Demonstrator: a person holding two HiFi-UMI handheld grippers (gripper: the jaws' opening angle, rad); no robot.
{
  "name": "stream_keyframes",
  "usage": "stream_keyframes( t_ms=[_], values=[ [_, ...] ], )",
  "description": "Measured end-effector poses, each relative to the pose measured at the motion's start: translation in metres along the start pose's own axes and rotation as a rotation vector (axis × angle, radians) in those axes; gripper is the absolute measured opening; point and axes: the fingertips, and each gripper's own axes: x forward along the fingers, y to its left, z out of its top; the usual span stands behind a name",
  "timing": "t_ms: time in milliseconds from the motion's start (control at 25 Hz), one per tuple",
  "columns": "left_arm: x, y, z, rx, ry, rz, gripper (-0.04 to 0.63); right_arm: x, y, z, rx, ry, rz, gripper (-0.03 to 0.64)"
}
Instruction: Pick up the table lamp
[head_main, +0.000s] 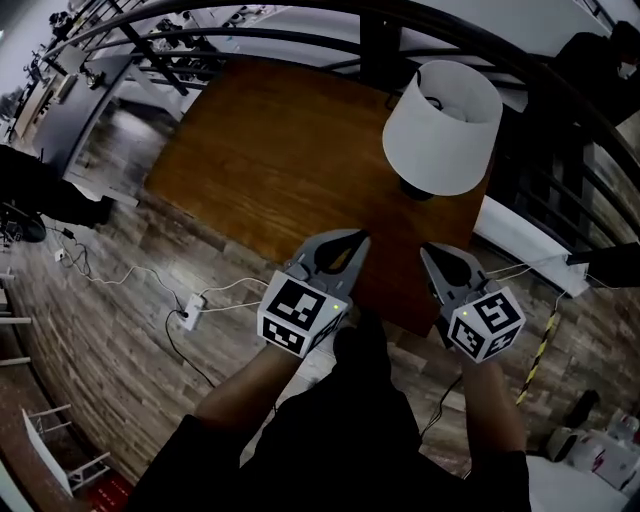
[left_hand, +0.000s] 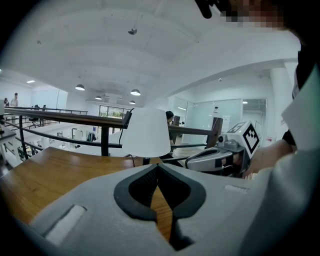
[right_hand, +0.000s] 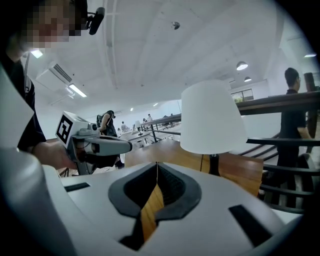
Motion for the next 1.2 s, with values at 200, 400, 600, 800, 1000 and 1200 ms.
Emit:
stream_keyframes(
  t_ms=[200,400,600,800,1000,1200],
  values=[
    [0.031,0.011,-0.022,-0.022,0.034,-0.002,0.006,0.016,-0.032,-0.010,-0.010,-0.008,-0.039,0.015],
    [0.061,0.013,-0.035,-0.035,0.063,-0.021,0.006,0.027,-0.066,-0.018,-0.011,-0.022,-0.143,0.015],
    [0.091,0.017,-0.041,-0.027,0.076,-0.027,0.006,0.044,-0.094,-0.026,0.003,-0.049,-0.196,0.016],
    [0.113,0.027,-0.050,-0.033,0.090,-0.027,0.006,0.067,-0.110,-0.038,0.009,-0.036,-0.228,0.017],
    [0.129,0.042,-0.060,-0.051,0.108,-0.014,0.006,0.088,-0.126,-0.042,0.033,-0.014,-0.257,0.017],
    [0.141,0.052,-0.071,-0.066,0.116,-0.016,0.006,0.099,-0.143,-0.047,0.053,-0.003,-0.290,0.022]
  ],
)
